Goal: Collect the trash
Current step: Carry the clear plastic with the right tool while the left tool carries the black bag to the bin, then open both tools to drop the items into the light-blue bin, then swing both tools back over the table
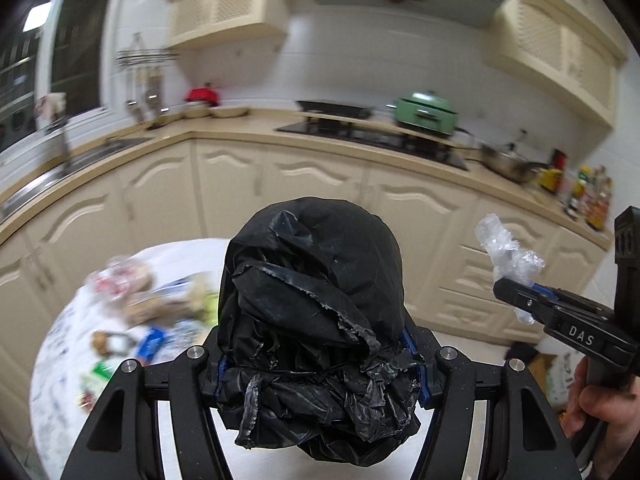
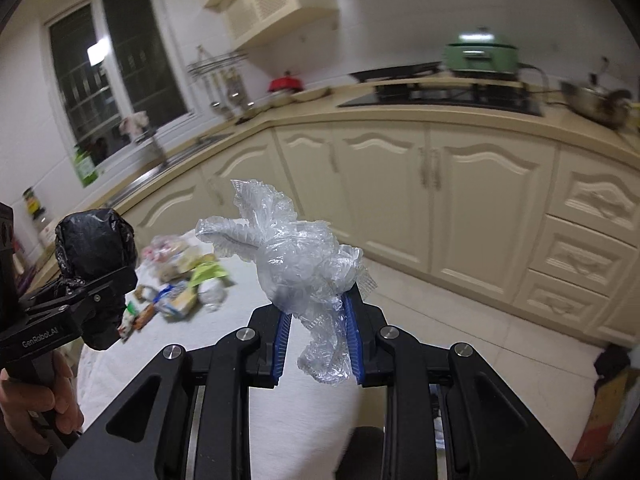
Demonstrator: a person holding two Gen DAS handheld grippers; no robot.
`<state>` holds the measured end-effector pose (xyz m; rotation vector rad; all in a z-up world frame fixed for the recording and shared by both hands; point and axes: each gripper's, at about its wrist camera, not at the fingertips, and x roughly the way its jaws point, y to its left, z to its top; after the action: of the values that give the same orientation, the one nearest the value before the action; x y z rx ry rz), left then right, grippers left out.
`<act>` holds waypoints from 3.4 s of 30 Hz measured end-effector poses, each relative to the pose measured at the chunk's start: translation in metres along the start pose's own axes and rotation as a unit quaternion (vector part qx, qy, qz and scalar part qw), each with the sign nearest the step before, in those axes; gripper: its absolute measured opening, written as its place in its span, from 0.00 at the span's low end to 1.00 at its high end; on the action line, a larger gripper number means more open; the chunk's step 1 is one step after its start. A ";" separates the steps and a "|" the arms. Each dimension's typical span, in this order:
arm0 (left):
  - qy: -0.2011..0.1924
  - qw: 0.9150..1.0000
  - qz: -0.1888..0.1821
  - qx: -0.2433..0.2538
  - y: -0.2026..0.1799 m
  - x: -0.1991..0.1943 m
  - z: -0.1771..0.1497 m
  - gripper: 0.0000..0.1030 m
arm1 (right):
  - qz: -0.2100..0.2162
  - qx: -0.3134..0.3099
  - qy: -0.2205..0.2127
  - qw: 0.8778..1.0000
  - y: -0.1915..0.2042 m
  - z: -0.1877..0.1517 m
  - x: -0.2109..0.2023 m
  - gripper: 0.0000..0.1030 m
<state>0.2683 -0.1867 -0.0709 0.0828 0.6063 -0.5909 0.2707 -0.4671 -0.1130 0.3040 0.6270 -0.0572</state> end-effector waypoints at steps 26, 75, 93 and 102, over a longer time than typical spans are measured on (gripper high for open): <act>0.181 0.965 -0.146 0.121 -0.159 0.254 0.055 0.59 | -0.143 0.172 0.062 0.973 -0.211 -0.072 -0.008 0.25; 0.134 0.985 -0.070 0.082 -0.155 0.256 0.092 0.99 | -0.142 0.221 0.079 0.962 -0.192 -0.068 0.015 1.00; -0.027 0.999 0.009 -0.016 0.024 -0.007 0.049 0.99 | -0.077 0.059 -0.031 0.995 -0.005 0.029 -0.033 1.00; -0.067 0.992 0.061 -0.086 0.085 -0.105 -0.003 0.99 | -0.026 -0.015 -0.056 0.998 0.085 0.044 -0.031 1.00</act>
<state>0.2435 -0.0634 -0.0233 -0.0808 0.5164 -0.4192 0.2824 -0.4004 -0.0389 0.2536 0.5244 -0.1136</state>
